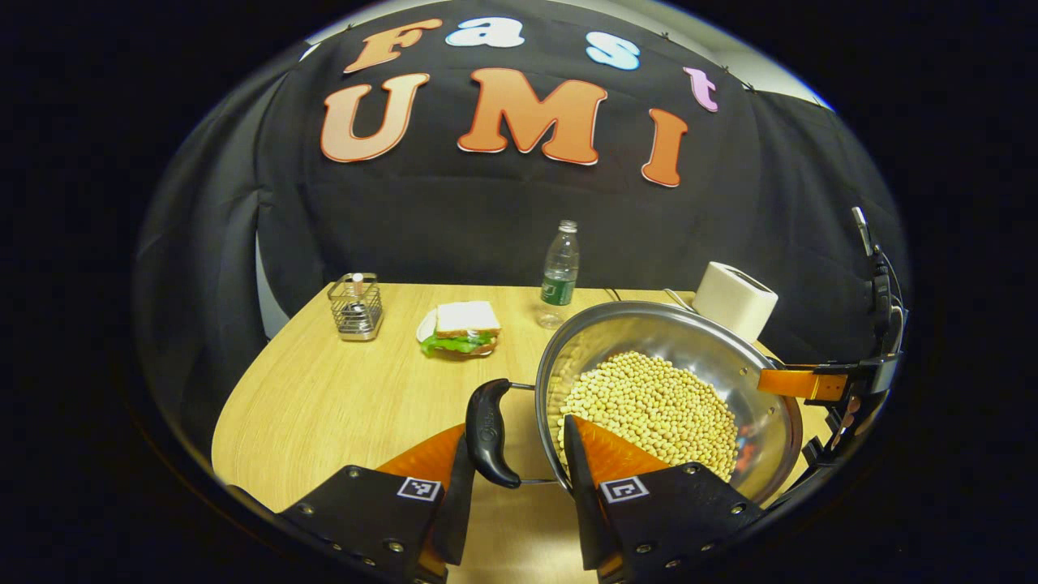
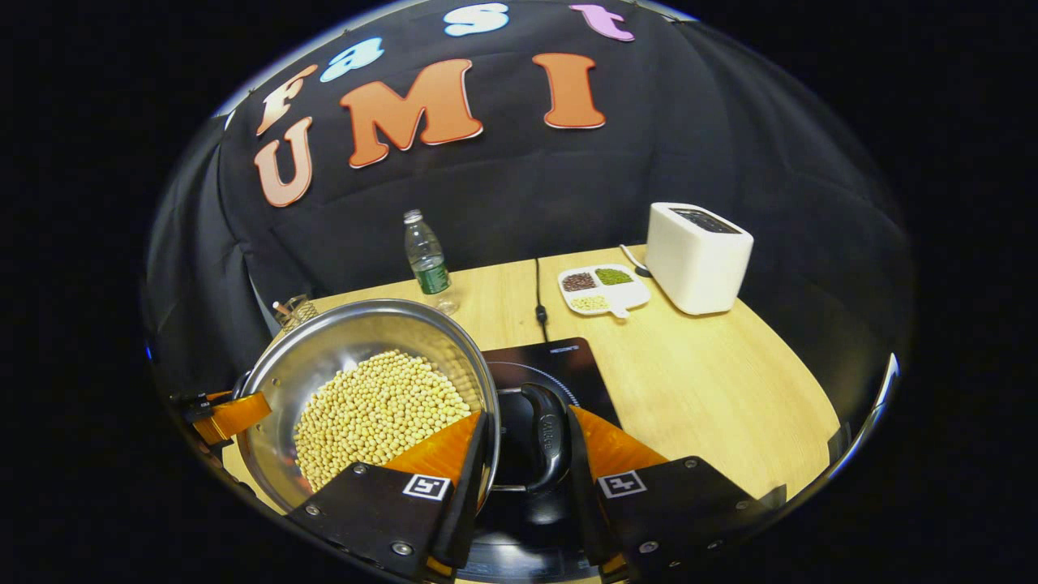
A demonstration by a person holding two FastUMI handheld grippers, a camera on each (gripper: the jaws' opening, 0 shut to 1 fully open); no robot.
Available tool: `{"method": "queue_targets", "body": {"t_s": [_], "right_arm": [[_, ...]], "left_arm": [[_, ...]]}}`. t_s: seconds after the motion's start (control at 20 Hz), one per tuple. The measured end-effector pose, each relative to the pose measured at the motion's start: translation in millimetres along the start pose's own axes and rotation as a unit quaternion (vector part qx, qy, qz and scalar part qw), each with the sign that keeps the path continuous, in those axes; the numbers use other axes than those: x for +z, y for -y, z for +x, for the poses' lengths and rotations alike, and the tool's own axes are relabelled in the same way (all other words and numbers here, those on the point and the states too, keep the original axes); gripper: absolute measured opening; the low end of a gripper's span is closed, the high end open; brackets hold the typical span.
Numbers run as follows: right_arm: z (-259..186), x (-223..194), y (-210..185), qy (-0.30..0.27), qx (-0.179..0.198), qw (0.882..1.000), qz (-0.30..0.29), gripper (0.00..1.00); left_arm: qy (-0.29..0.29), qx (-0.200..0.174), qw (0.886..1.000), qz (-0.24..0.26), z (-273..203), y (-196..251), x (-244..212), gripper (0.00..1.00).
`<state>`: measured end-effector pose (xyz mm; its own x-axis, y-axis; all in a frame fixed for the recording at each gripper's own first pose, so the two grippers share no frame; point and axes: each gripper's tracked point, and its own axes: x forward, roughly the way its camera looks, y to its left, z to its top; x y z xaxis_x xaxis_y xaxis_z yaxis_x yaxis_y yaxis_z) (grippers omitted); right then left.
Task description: First push the handle of the pot to place it horizontally, then grasp the pot with both hands and set it on the induction cooktop.
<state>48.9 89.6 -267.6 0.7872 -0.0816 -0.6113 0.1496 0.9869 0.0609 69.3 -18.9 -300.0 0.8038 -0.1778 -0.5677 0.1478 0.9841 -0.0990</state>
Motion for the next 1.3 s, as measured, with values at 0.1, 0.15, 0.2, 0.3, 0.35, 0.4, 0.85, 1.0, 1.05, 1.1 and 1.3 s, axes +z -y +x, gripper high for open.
{"method": "queue_targets", "body": {"t_s": [0.1,0.15,0.2,0.3,0.35,0.4,0.85,1.0,1.05,1.1,1.3], "right_arm": [[-3.9,0.7,18.3,0.000,-0.007,1.000,0.007,0.52],[-5.4,0.3,25.8,0.000,-0.011,1.000,0.010,0.52],[-6.6,-0.3,33.1,0.000,-0.013,1.000,0.012,0.52],[-3.3,0.2,47.7,-0.001,-0.020,1.000,0.015,0.52],[-4.1,-0.8,54.0,-0.002,-0.022,1.000,0.017,0.52],[-2.4,-0.3,59.1,-0.003,-0.024,1.000,0.019,0.52],[8.8,-5.2,80.3,-0.014,-0.030,0.999,0.028,0.52],[13.8,-6.8,80.8,-0.018,-0.028,0.999,0.033,0.52],[14.1,-7.0,82.2,-0.019,-0.028,0.999,0.033,0.52],[15.8,-7.7,81.9,-0.020,-0.027,0.999,0.031,0.48],[21.5,-4.6,80.0,-0.022,-0.017,0.999,0.030,0.52]], "left_arm": [[-0.004,-0.008,1.000,0.006,5.7,18.4,-0.6,0.56],[-0.006,-0.011,1.000,0.009,8.2,26.4,-0.7,0.56],[-0.009,-0.014,1.000,0.010,10.2,34.7,-3.0,0.56],[-0.017,-0.021,1.000,0.011,15.7,48.7,-5.8,0.56],[-0.025,-0.023,0.999,0.012,17.9,54.8,-9.0,0.56],[-0.030,-0.025,0.999,0.015,24.7,58.4,-12.4,0.56],[-0.049,-0.023,0.998,0.032,50.2,83.0,-25.5,0.56],[-0.053,-0.020,0.998,0.037,55.1,85.7,-27.4,0.56],[-0.053,-0.020,0.998,0.037,57.3,86.6,-26.4,0.56],[-0.055,-0.020,0.998,0.036,59.2,87.9,-28.7,0.56],[-0.052,-0.019,0.998,0.021,59.9,83.8,-29.3,0.55]]}}
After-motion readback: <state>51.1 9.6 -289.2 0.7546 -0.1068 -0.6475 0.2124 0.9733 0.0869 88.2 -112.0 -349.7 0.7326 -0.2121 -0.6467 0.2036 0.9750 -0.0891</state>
